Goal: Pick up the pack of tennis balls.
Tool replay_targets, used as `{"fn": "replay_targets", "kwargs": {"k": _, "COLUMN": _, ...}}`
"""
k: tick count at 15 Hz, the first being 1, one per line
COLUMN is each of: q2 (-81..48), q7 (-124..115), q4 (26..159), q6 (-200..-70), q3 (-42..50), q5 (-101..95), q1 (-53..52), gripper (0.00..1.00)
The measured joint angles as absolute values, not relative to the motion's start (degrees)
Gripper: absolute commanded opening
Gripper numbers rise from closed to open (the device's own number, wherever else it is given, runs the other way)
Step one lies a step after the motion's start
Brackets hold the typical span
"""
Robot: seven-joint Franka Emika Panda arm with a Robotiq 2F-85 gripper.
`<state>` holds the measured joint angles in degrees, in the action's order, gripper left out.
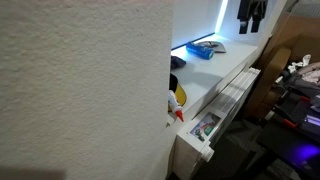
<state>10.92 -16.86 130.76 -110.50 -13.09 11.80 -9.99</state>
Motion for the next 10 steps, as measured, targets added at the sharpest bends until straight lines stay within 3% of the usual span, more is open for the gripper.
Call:
{"fn": "replay_targets", "kwargs": {"k": 6, "q2": 11.3, "q7": -18.2, "q4": 130.7, "q6": -111.1, "q3": -12.9, "q5": 9.7, "q1": -9.8, "gripper": 1.00}}
{"fn": "replay_targets", "kwargs": {"k": 10, "q2": 21.7, "q7": -22.1, "q4": 130.5, "q6": -107.3, "q3": -12.2, "q5": -0.2, "q1": -8.7, "gripper": 1.00}}
